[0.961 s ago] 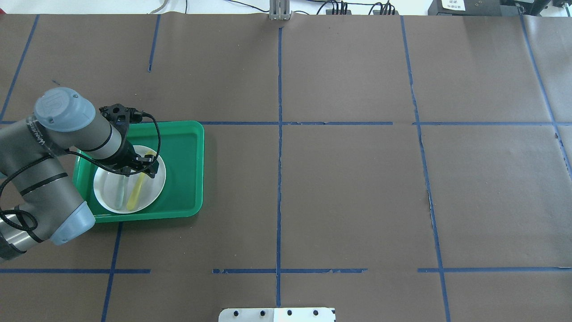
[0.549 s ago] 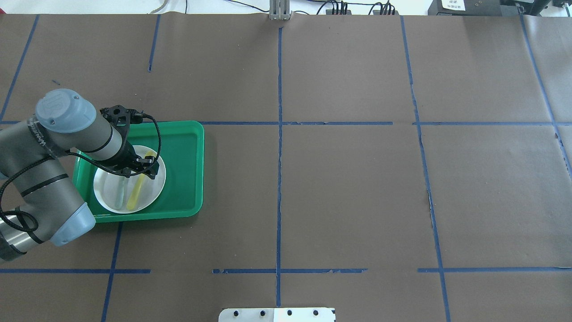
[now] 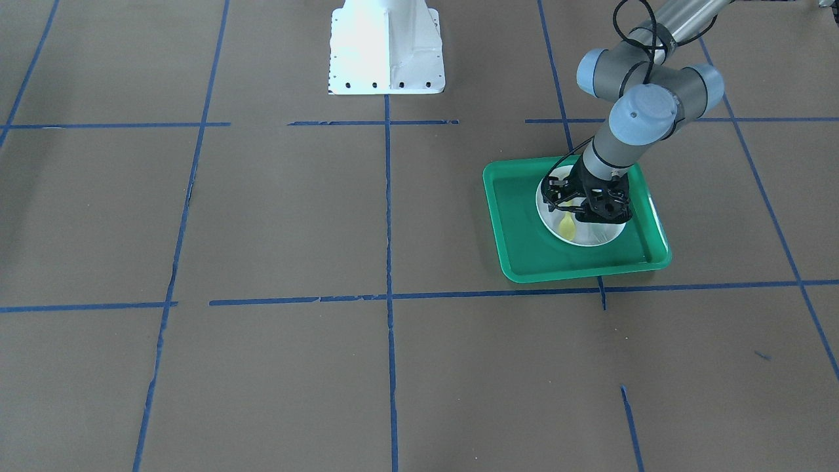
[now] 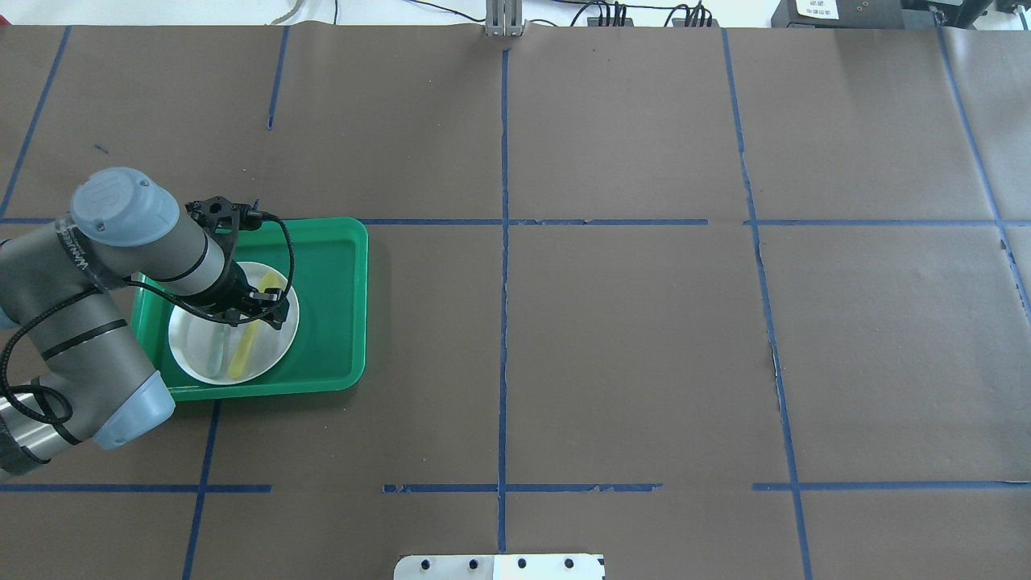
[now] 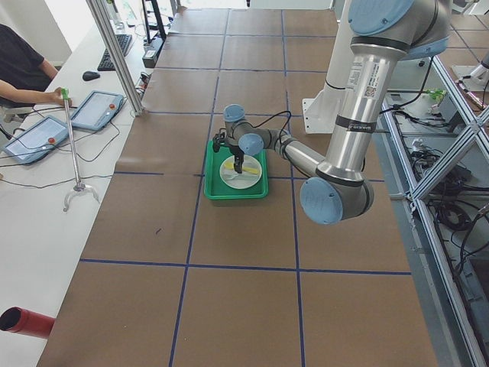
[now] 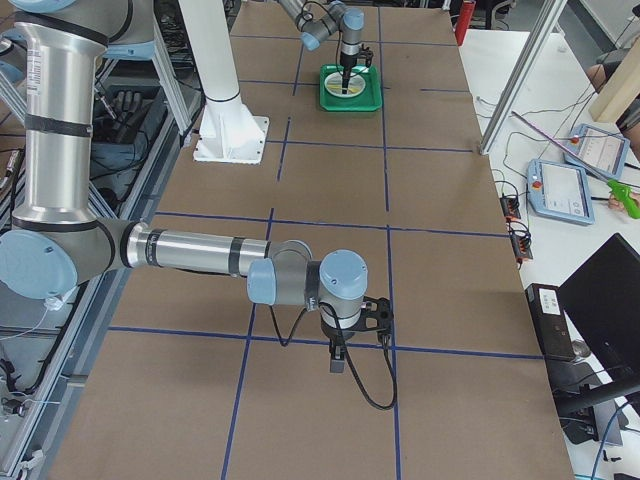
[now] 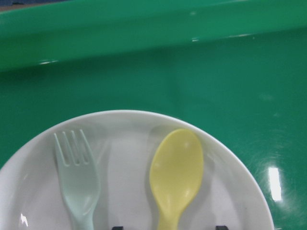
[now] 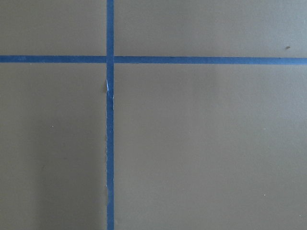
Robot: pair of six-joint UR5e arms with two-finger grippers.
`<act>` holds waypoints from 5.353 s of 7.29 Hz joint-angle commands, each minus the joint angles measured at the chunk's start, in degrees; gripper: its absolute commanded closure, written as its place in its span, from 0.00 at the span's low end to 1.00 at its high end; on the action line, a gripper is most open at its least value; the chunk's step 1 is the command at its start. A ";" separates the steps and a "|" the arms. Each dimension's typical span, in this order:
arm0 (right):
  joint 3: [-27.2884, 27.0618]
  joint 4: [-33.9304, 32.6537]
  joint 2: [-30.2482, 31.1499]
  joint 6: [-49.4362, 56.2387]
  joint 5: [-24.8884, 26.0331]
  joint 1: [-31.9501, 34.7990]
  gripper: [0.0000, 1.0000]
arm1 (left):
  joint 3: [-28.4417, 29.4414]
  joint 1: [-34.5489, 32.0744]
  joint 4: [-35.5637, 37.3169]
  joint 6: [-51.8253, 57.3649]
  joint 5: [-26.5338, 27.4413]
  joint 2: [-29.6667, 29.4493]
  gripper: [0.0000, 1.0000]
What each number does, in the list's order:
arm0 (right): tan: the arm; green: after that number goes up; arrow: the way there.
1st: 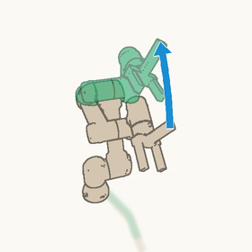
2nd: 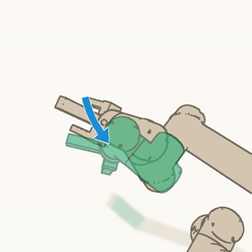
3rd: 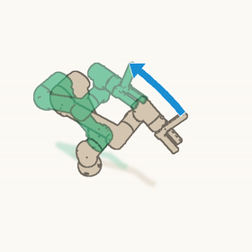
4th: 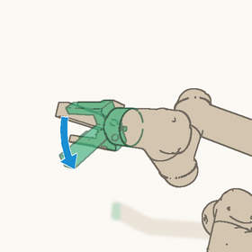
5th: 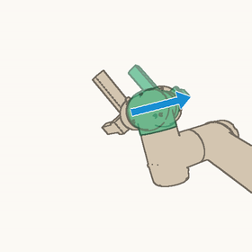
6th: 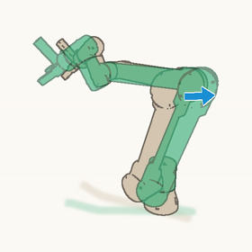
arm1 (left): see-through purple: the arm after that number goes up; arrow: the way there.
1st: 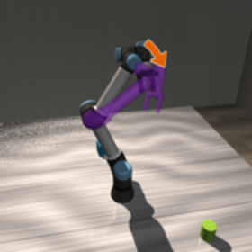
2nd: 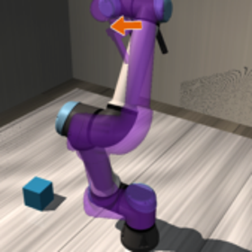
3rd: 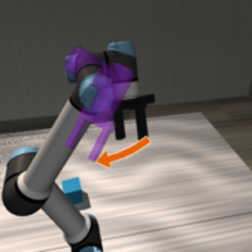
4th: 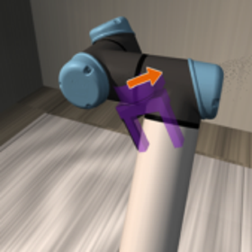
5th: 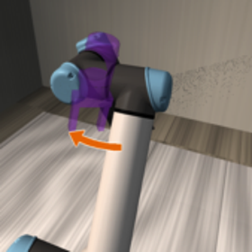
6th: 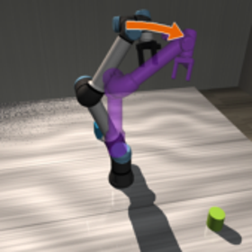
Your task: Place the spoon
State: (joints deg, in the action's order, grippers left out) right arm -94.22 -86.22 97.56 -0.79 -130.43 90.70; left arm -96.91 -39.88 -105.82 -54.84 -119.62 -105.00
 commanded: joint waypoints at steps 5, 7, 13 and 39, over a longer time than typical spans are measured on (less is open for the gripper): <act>0.00 0.00 0.00 0.00 0.00 0.00 0.00 | -2.30 -0.90 0.79 1.22 -0.09 0.76 1.00; 0.00 0.00 0.00 0.09 0.00 0.00 0.00 | -10.71 -2.99 3.75 2.28 -0.44 5.15 1.00; 0.00 0.09 0.00 0.00 0.00 0.00 0.00 | -10.00 -8.74 23.04 2.68 -4.36 -9.13 1.00; 0.00 0.09 0.00 0.00 0.00 0.00 0.00 | -8.69 -35.14 23.29 50.53 -9.32 0.85 0.00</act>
State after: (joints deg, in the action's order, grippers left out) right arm -94.22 -86.18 97.56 -0.76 -130.43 90.70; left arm -110.40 -70.22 -82.48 -15.69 -128.42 -105.85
